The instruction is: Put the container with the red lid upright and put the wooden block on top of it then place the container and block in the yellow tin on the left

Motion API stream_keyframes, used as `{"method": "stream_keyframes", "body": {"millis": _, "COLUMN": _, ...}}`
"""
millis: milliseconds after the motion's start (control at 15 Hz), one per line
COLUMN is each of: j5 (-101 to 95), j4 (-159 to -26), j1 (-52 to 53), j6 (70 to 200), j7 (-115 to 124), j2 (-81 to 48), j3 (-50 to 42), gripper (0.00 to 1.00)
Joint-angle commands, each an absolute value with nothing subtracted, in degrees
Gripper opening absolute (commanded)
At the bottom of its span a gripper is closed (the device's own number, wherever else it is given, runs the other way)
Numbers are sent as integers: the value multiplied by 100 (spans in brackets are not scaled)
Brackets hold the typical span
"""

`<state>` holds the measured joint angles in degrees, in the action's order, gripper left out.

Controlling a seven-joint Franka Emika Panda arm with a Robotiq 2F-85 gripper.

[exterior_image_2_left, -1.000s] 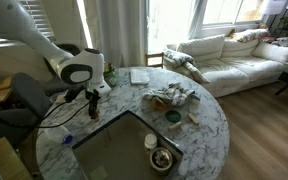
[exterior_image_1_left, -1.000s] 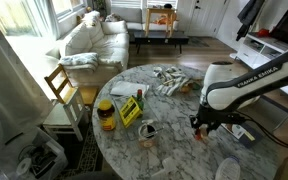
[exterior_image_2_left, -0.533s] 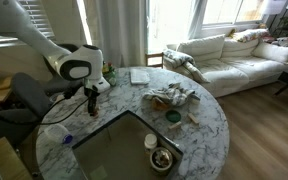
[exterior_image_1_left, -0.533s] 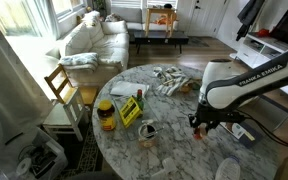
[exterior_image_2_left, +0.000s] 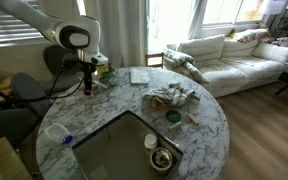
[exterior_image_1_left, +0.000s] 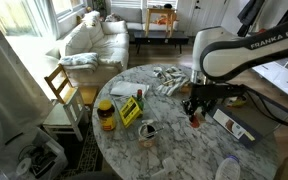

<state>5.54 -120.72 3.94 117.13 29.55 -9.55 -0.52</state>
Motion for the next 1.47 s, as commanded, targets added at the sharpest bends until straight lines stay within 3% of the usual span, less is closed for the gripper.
{"method": "stream_keyframes", "body": {"millis": 0, "j5": 458, "j4": -11130, "j1": 465, "j6": 10972, "j7": 2490, "j2": -1324, "j3": 118, "gripper": 25}}
{"method": "stream_keyframes", "body": {"millis": 1000, "j5": 547, "j4": -8647, "j1": 998, "j6": 10305, "j7": 1472, "j2": -2943, "j3": 562, "gripper": 25}}
{"method": "stream_keyframes", "body": {"millis": 1067, "j5": 563, "j4": -9015, "j1": 995, "j6": 10510, "j7": 1604, "j2": -2689, "j3": 510, "gripper": 50}}
{"method": "stream_keyframes", "body": {"millis": 1400, "j5": 564, "j4": -8789, "j1": 1033, "j6": 10504, "j7": 1546, "j2": -2865, "j3": 528, "gripper": 50}}
